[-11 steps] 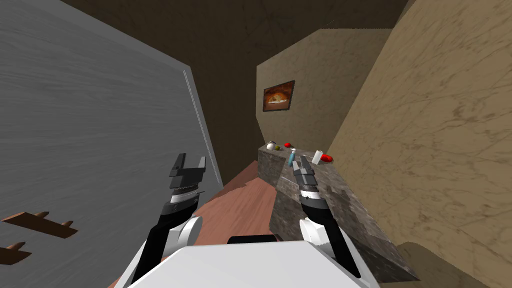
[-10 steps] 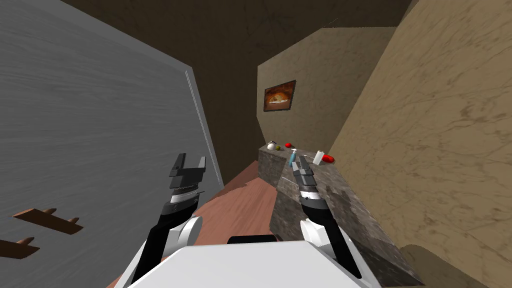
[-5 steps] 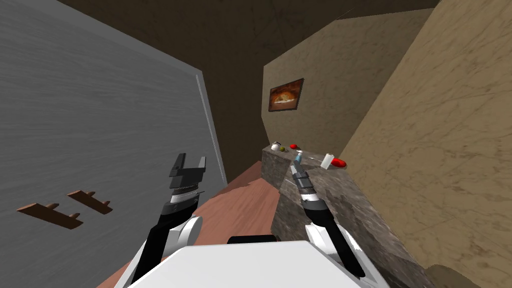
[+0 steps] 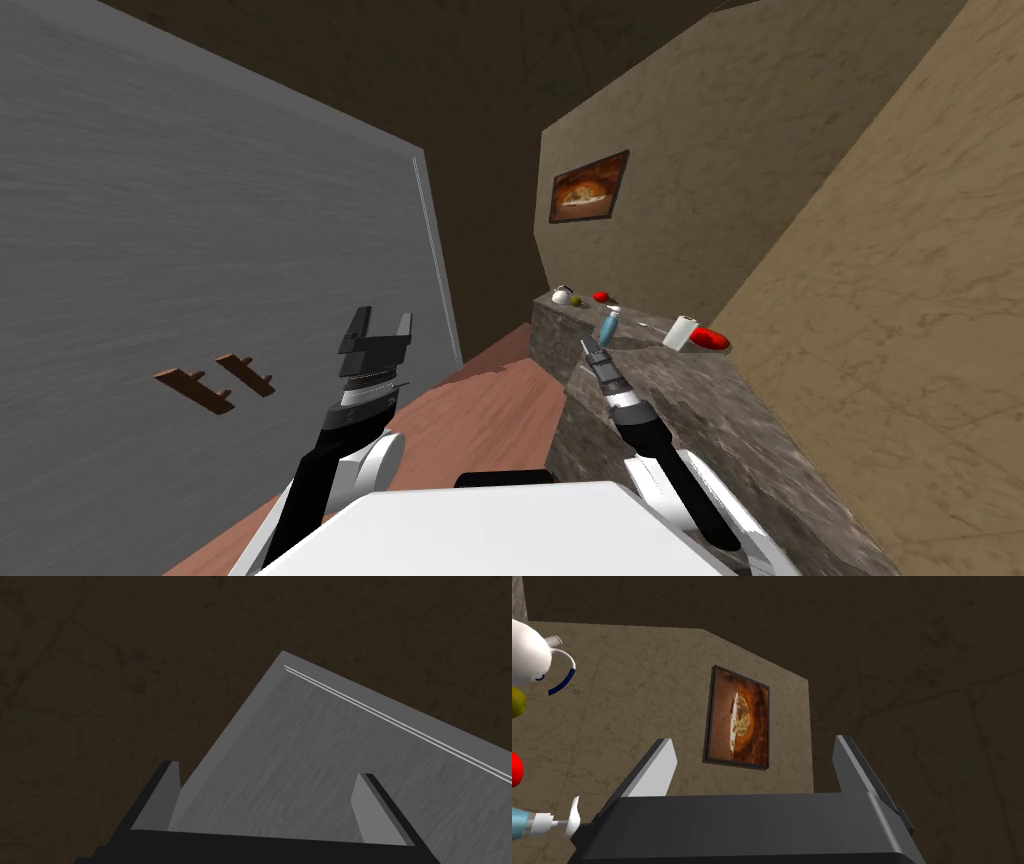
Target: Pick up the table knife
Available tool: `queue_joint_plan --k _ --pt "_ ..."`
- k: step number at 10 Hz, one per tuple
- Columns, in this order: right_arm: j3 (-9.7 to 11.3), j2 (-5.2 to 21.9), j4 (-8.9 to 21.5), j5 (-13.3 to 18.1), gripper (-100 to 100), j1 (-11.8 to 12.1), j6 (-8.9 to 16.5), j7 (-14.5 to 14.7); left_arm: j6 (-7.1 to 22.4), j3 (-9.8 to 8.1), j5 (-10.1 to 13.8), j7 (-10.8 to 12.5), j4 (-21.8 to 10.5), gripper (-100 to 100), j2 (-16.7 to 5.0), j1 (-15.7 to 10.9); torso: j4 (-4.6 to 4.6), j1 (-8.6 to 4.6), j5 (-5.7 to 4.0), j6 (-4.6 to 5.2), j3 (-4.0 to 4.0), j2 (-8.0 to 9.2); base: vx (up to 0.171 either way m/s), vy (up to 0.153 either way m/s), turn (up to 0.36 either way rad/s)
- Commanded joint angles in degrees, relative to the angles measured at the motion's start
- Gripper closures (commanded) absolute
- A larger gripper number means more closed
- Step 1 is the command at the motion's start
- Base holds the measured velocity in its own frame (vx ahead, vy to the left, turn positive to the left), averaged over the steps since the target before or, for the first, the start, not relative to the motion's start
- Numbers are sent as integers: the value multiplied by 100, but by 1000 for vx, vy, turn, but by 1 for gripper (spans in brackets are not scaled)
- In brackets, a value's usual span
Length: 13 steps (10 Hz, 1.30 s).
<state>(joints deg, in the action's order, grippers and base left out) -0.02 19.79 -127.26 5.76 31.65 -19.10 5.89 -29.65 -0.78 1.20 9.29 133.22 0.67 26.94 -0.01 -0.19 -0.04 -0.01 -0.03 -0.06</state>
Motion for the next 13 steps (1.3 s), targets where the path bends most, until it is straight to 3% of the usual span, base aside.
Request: queue_joint_plan --k 1,9,13 --pt "-53 286 170 87 -100 3 72 105 0 0 0 0 0 0 0 0 0 0 0 0 0 0 18 -49 358" --pt "-190 1457 685 341 -100 84 177 375 0 0 0 0 0 0 0 0 0 4 0 0 -1 -2 6 -37 155" --pt "-258 2176 1132 549 -100 189 204 543 0 -1 0 0 0 0 0 1 -1 8 0 4 -2 -3 -2 -27 166"
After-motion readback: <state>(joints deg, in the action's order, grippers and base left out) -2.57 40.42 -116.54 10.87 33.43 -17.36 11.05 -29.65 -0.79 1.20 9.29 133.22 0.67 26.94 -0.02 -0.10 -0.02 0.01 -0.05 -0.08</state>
